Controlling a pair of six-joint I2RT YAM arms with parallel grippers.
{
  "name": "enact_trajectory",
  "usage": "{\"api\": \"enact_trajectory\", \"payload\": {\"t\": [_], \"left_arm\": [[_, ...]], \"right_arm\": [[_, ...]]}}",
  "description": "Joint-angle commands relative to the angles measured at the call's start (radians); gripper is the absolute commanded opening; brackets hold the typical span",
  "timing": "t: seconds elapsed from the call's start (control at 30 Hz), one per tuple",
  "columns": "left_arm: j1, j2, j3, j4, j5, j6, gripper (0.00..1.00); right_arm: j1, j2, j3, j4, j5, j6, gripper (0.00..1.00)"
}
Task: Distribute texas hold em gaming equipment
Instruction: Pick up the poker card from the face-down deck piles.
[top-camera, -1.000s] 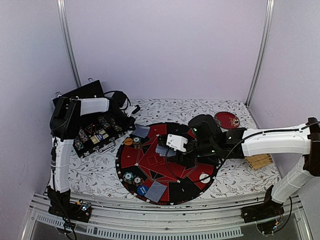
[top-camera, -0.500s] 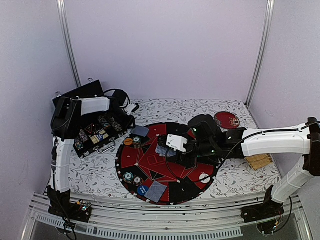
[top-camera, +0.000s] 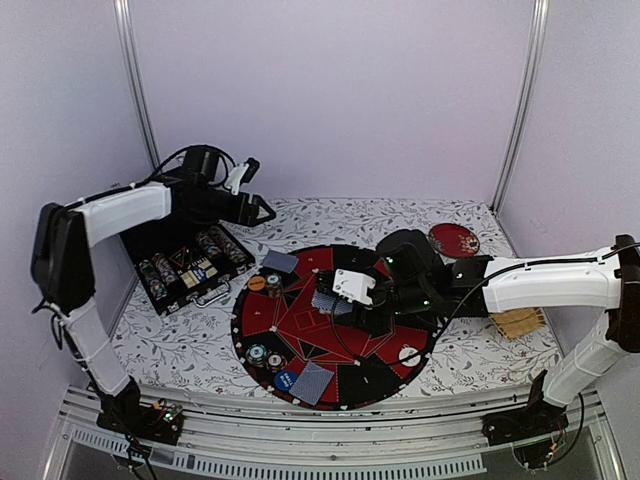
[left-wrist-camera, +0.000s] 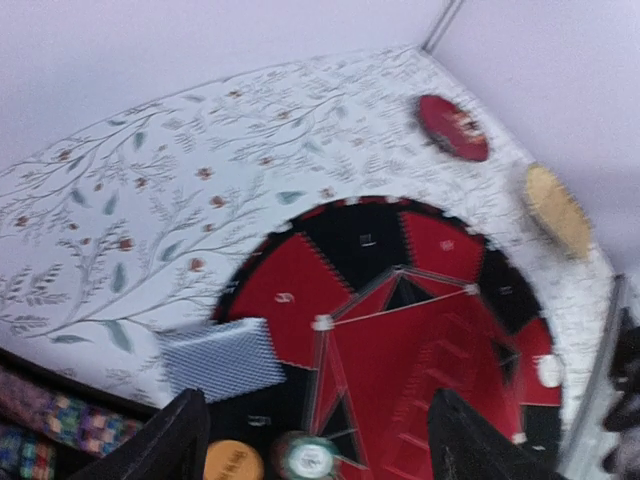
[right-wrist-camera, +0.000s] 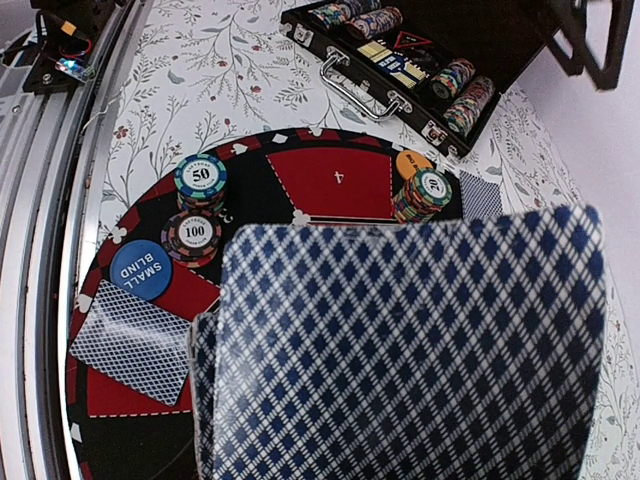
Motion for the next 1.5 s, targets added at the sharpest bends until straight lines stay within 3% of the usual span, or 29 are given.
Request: {"api": "enact_trajectory", "payload": {"t": [0.0, 0.3, 0.7, 0.97, 1.03, 1.2, 1.33, 1.47], "left_arm": [[-0.1, -0.237, -0.262, 0.24, 0.243, -0.196, 0.8], [-0.291, -0.496, -0.577, 0.427, 0.245, -0.339, 0.88], [-0.404, -0.441, -0.605, 0.486, 0.172, -0.362, 0.84], [-0.421, -0.416, -0.601, 0.526, 0.16, -0.375, 0.81], [-0.427, -0.412, -0.592, 0.49, 0.121, -0.366, 0.75], [-0.428, -0.448, -0.595, 0.438, 0.055, -0.35, 0.46], [-0.43, -0.477, -0.605, 0.447, 0.071, -0.354, 0.32], [-0.437, -0.477, -0.618, 0.491, 0.13, -0.37, 0.25]], "right_arm": [[-0.004, -0.008, 0.009, 0.002, -0.032, 0.01, 0.52], [-0.004, -0.003, 0.026, 0.021, -0.066, 0.023, 0.52], [-0.003, 0.025, 0.06, 0.045, -0.081, 0.045, 0.52], [-0.003, 0.047, 0.073, 0.062, -0.081, 0.045, 0.52], [-0.003, 0.049, 0.075, 0.062, -0.081, 0.046, 0.52], [-0.003, 0.039, 0.067, 0.063, -0.07, 0.041, 0.52], [-0.003, 0.038, 0.063, 0.062, -0.067, 0.041, 0.52], [-0.003, 0.037, 0.064, 0.064, -0.066, 0.042, 0.52]]}}
